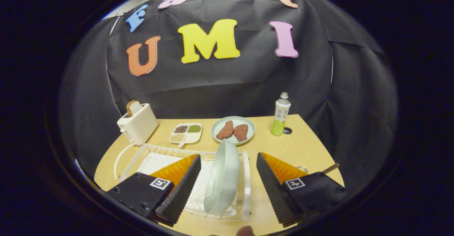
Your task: Take the plate from the dish rack, then take the spoon from the basket and place it into the plate.
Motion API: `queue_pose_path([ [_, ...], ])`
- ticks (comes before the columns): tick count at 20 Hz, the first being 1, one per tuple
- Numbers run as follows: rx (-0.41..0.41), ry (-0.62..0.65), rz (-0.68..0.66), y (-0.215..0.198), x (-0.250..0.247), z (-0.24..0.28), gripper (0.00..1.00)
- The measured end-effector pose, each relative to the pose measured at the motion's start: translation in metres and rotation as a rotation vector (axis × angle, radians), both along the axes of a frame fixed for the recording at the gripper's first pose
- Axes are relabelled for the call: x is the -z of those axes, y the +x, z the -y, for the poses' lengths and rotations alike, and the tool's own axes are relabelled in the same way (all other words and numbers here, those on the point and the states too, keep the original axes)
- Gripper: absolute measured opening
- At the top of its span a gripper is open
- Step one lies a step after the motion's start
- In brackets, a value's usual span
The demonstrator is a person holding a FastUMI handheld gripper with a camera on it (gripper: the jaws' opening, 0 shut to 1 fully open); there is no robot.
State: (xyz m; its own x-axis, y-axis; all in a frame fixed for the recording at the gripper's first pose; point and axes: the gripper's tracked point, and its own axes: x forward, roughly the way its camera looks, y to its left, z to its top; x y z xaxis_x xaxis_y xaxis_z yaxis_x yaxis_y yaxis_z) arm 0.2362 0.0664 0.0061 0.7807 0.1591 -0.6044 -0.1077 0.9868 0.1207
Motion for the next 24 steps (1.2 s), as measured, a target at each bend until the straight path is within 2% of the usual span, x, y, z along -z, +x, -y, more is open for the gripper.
queue_pose_path([
  [7,0.015,0.012,-0.164,0.011,0.039,-0.013,0.9],
  [11,0.032,0.031,-0.225,0.009,0.052,-0.021,0.78],
  [13,0.051,0.024,-0.243,0.008,0.055,-0.023,0.67],
  [14,0.066,0.017,-0.253,0.005,0.052,-0.023,0.55],
  [16,0.1,-0.003,-0.265,0.004,0.05,-0.023,0.4],
  [22,0.251,-0.117,-0.276,0.008,0.031,-0.001,0.32],
  [24,0.255,-0.13,-0.287,0.007,0.026,-0.002,0.31],
])
